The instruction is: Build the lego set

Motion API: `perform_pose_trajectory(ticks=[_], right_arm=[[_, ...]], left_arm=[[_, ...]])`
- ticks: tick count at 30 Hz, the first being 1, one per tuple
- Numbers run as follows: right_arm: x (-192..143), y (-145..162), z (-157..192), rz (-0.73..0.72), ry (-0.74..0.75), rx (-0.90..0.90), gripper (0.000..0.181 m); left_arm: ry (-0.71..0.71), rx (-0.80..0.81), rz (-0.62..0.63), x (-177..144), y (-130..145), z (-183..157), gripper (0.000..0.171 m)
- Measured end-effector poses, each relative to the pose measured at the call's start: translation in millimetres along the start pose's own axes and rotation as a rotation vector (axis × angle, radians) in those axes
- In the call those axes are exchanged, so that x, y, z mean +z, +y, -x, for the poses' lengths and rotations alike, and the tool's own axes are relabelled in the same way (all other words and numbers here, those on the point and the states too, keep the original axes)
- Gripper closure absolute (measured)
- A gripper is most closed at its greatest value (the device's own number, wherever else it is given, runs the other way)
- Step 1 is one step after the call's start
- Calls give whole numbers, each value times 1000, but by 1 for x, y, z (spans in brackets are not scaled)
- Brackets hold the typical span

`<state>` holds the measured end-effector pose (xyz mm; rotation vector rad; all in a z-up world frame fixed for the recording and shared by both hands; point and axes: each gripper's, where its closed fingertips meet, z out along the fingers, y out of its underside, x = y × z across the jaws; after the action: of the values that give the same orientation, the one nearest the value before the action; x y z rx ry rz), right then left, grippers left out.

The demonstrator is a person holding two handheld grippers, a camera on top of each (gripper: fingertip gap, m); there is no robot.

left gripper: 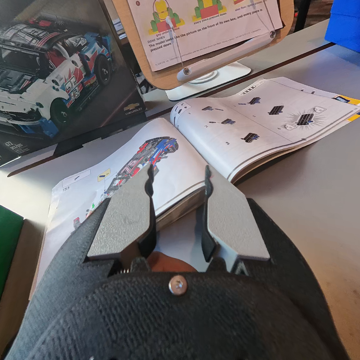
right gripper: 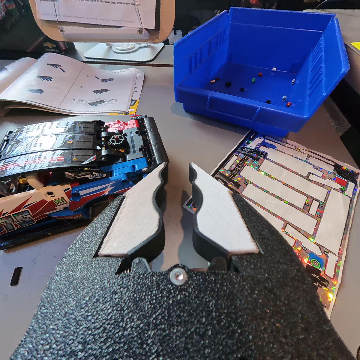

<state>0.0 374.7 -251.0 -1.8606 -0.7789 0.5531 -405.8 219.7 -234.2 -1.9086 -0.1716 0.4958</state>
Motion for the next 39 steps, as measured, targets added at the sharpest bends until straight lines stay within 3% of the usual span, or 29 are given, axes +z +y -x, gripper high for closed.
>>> perform_pose_trajectory(ticks=[15, 26, 39], right_arm=[[2, 0, 4, 5, 10, -41, 161], [-2, -5, 3, -33, 0, -14, 161], [-2, -6, 2, -39, 21, -25, 160]], left_arm=[[20, 3, -26, -6, -5, -5, 121], [-75, -67, -24, -7, -9, 41, 119], [-63, -217, 117, 4, 25, 42, 108]])
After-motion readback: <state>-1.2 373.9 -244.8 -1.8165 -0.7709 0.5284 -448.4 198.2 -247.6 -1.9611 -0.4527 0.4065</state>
